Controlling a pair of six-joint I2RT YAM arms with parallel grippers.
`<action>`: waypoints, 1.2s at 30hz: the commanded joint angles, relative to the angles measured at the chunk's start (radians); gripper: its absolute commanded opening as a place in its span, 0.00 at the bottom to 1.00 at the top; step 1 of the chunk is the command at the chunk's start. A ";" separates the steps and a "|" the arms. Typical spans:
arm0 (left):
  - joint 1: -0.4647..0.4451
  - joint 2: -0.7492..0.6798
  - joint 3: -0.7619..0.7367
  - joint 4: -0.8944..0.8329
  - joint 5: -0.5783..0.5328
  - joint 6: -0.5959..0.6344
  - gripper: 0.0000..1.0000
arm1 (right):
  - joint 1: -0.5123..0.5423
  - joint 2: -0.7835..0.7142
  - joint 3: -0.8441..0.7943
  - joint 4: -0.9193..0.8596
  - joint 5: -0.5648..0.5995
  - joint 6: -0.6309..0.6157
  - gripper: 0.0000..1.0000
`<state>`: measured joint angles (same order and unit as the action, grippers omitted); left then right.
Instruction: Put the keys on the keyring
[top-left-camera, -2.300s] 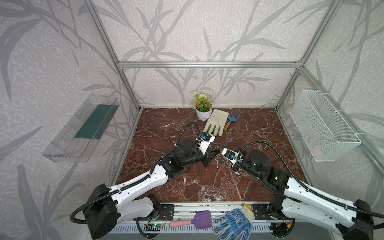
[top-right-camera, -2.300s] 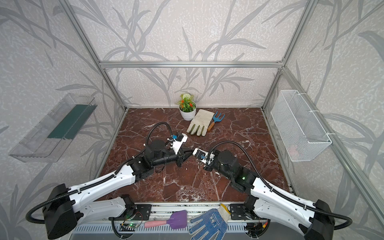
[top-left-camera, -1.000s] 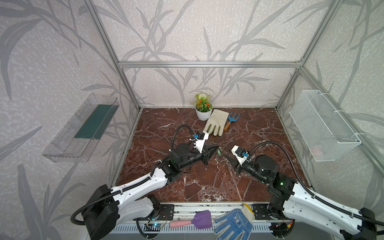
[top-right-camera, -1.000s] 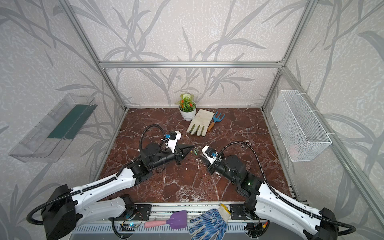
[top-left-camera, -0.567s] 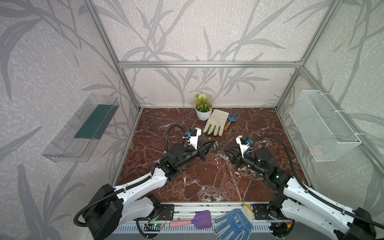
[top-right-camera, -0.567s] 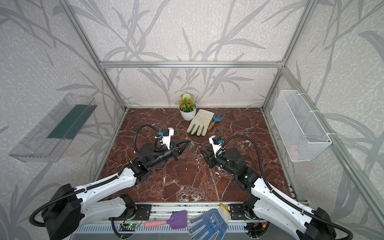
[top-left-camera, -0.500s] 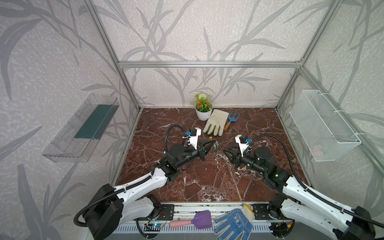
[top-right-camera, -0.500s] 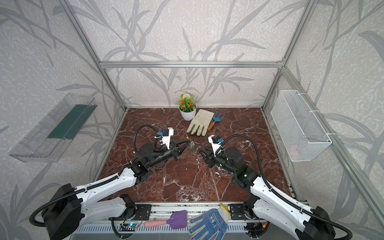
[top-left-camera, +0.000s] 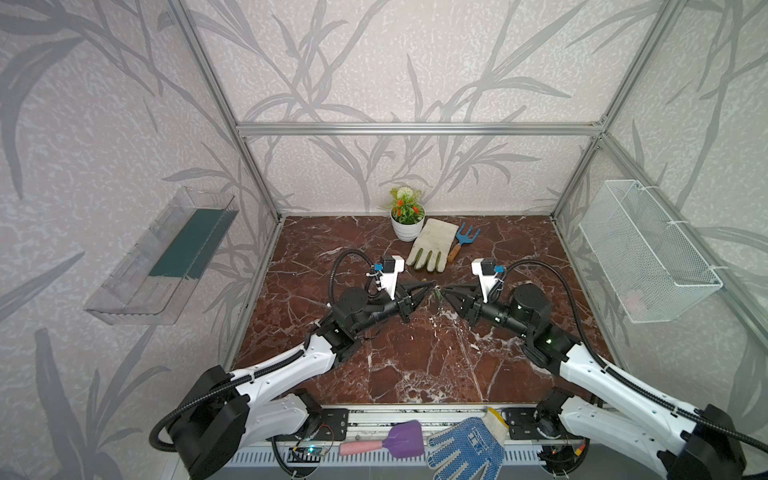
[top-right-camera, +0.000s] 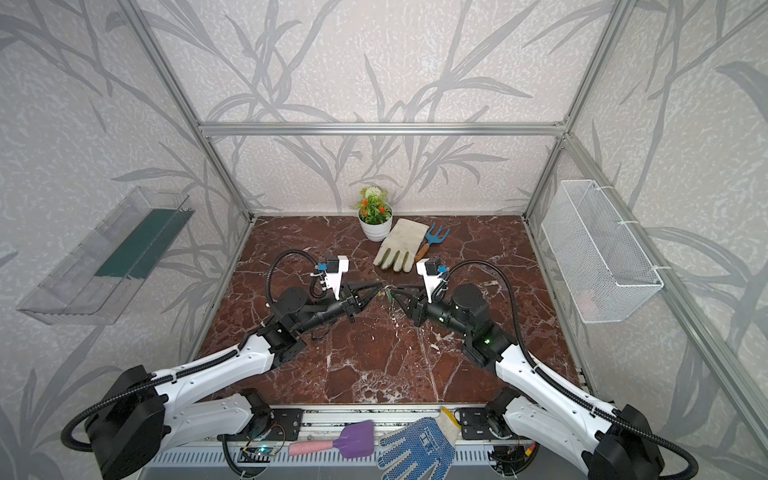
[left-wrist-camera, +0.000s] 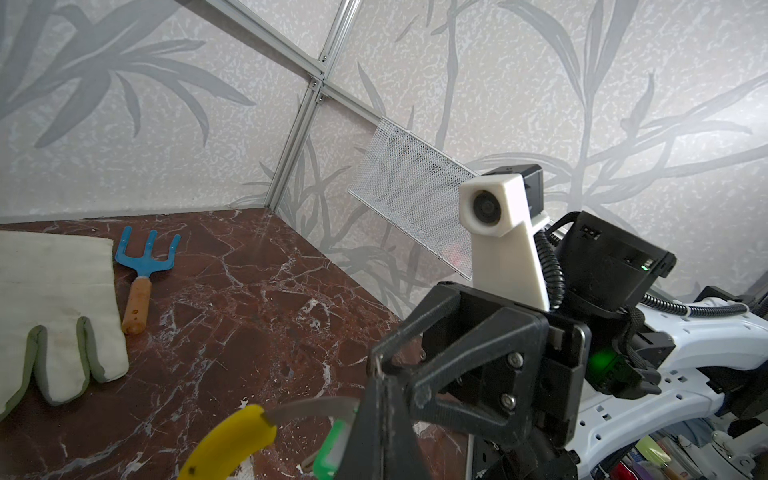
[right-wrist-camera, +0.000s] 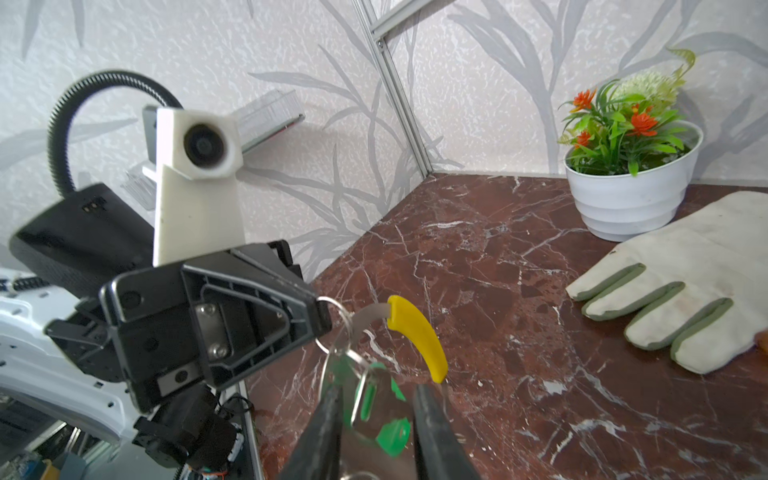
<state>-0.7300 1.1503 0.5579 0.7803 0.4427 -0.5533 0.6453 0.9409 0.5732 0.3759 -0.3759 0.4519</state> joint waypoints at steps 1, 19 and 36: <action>0.004 0.002 0.007 0.060 0.038 -0.009 0.00 | -0.012 0.022 0.020 0.106 -0.069 0.061 0.30; 0.004 -0.002 0.013 0.057 0.064 -0.013 0.00 | -0.040 0.126 0.037 0.240 -0.202 0.161 0.21; 0.004 -0.015 0.049 -0.095 0.031 0.015 0.20 | -0.137 0.079 0.022 0.180 -0.298 0.115 0.00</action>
<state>-0.7204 1.1515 0.5686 0.7437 0.4698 -0.5499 0.5385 1.0588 0.5819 0.5632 -0.6292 0.6037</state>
